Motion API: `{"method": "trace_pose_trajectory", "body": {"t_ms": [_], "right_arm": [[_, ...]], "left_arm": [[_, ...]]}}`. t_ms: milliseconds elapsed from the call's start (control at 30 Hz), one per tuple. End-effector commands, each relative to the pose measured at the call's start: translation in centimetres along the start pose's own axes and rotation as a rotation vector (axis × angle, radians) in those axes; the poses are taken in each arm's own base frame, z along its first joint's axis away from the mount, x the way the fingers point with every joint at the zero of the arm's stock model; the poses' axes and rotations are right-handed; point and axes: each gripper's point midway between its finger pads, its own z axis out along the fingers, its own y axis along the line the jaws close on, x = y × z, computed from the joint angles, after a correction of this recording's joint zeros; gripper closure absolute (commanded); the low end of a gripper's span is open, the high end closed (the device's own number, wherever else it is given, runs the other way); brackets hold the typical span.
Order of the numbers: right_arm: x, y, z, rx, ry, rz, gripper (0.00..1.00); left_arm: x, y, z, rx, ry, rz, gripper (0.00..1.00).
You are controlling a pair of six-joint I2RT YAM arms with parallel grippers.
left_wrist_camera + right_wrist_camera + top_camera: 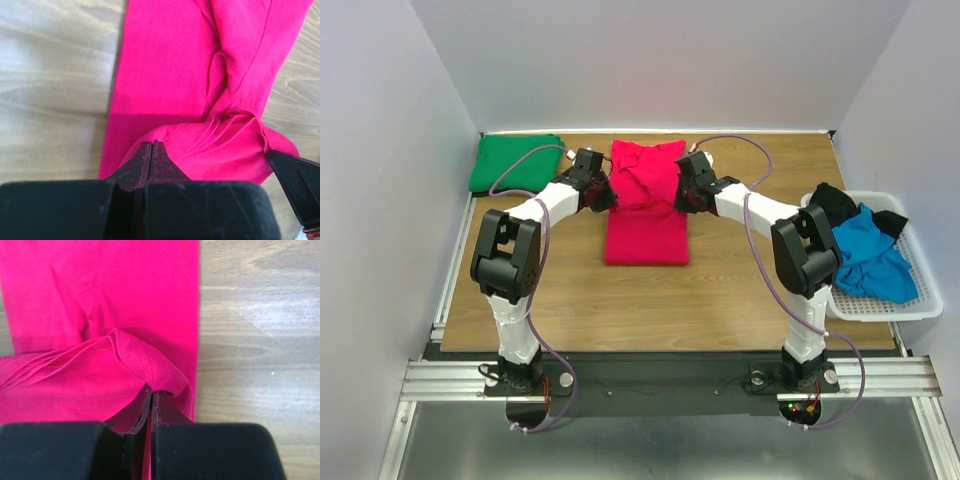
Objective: Fold and stack the t-shirts
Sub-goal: Fold the tshirt
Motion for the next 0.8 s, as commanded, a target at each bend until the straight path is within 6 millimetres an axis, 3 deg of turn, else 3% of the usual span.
{"method": "trace_pose_trajectory", "body": {"t_ms": [0, 333, 433, 467, 500, 533, 600, 633, 667, 733, 767], "right_arm": [[-3.0, 1.1, 0.5, -0.048, -0.066, 0.006, 1.00], [-3.3, 0.1, 2.6, -0.030, -0.053, 0.016, 0.99], [-3.4, -0.1, 2.8, -0.030, -0.053, 0.016, 0.86], [-3.5, 0.0, 2.7, -0.035, -0.052, 0.015, 0.78], [-3.5, 0.0, 2.7, -0.044, -0.048, 0.012, 0.72], [-3.6, 0.2, 2.5, -0.049, -0.048, 0.009, 0.65], [-3.9, 0.5, 1.9, -0.066, -0.053, 0.004, 0.50], [-4.0, 0.5, 1.5, -0.073, -0.055, 0.004, 0.49], [-4.2, 0.7, 0.5, -0.088, -0.061, 0.003, 0.44], [-3.8, 1.1, -0.6, -0.128, -0.044, 0.002, 0.36], [-3.5, 1.3, -1.1, -0.147, -0.034, 0.001, 0.26]], "left_arm": [[-2.4, -0.8, 0.5, 0.027, -0.044, 0.023, 1.00], [-3.8, -0.3, 2.6, 0.023, -0.048, 0.061, 1.00], [-3.9, -0.5, 2.6, 0.029, -0.046, 0.078, 0.99], [-4.2, -0.6, 2.4, 0.030, -0.052, 0.077, 0.81], [-4.4, -0.7, 2.2, 0.034, -0.057, 0.082, 0.69], [-4.4, -0.7, 2.0, 0.032, -0.057, 0.087, 0.48], [-4.8, -1.2, 1.2, 0.040, -0.065, 0.091, 0.36], [-4.9, -1.3, 0.8, 0.043, -0.067, 0.094, 0.13], [-5.1, -1.5, -0.1, 0.050, -0.077, 0.098, 0.02], [-4.9, -1.4, -1.1, 0.054, -0.082, 0.097, 0.02], [-3.6, -0.3, -1.1, 0.034, -0.059, 0.093, 0.02]]}}
